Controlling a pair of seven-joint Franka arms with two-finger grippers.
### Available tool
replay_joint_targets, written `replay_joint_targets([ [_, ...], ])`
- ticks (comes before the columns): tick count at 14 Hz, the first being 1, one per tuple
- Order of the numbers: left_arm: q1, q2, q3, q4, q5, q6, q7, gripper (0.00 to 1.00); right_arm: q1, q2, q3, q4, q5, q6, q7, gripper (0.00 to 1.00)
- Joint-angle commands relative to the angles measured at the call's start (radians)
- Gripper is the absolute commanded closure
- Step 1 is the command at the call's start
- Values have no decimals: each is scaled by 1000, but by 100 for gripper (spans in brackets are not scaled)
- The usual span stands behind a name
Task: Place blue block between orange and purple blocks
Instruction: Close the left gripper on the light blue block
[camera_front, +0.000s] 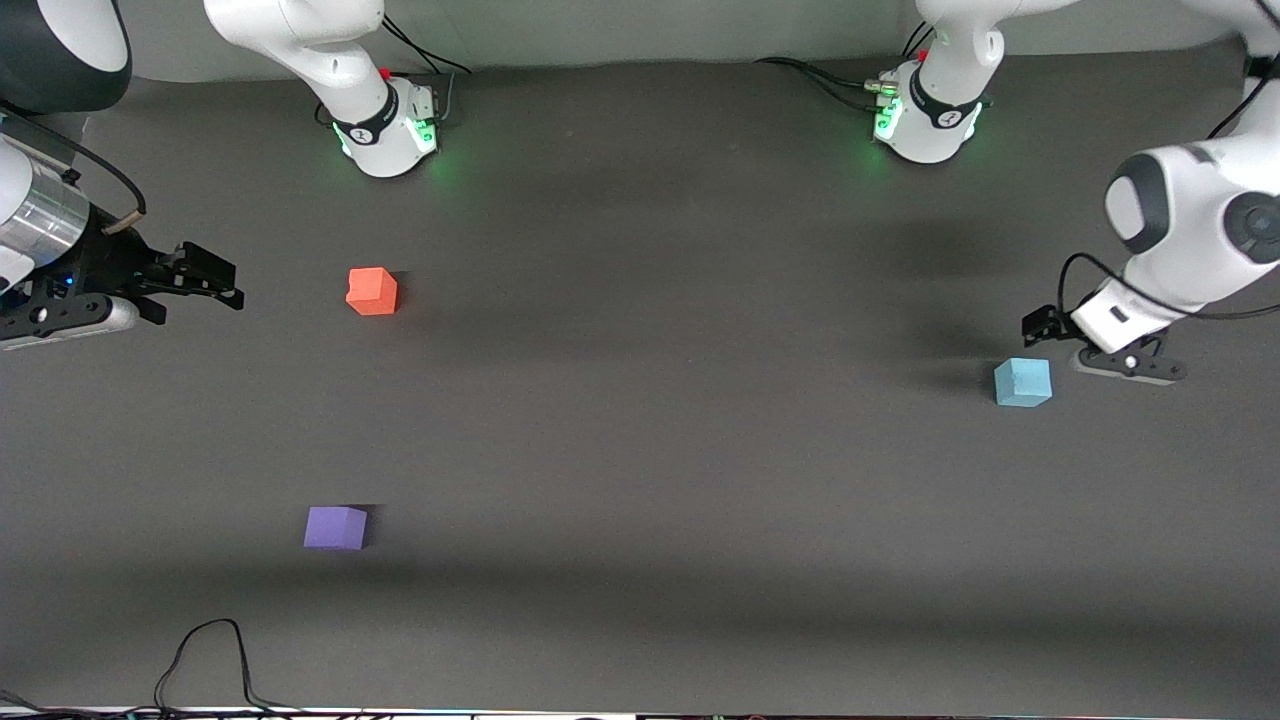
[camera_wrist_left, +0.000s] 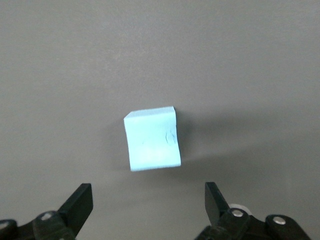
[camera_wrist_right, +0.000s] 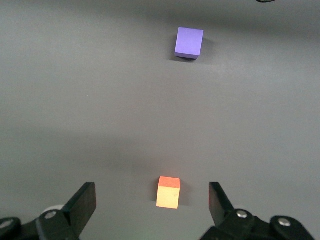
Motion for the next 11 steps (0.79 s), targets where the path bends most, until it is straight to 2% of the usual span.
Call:
replay_joint_targets([
  [1,2,53,2,-6,12,79,3,0,4,1,-3,16,5,-17,18,0],
  [8,-3,219,2,8,9,252,-56,0,4,-3,-3,13,5,-48,13,0],
  [9,-2,220,2,8,9,252,-58,6,4,-3,-3,13,5,-48,10,0],
  [11,-3,220,2,8,9,243,-58,48,4,-2,-3,13,5,-48,7,0],
])
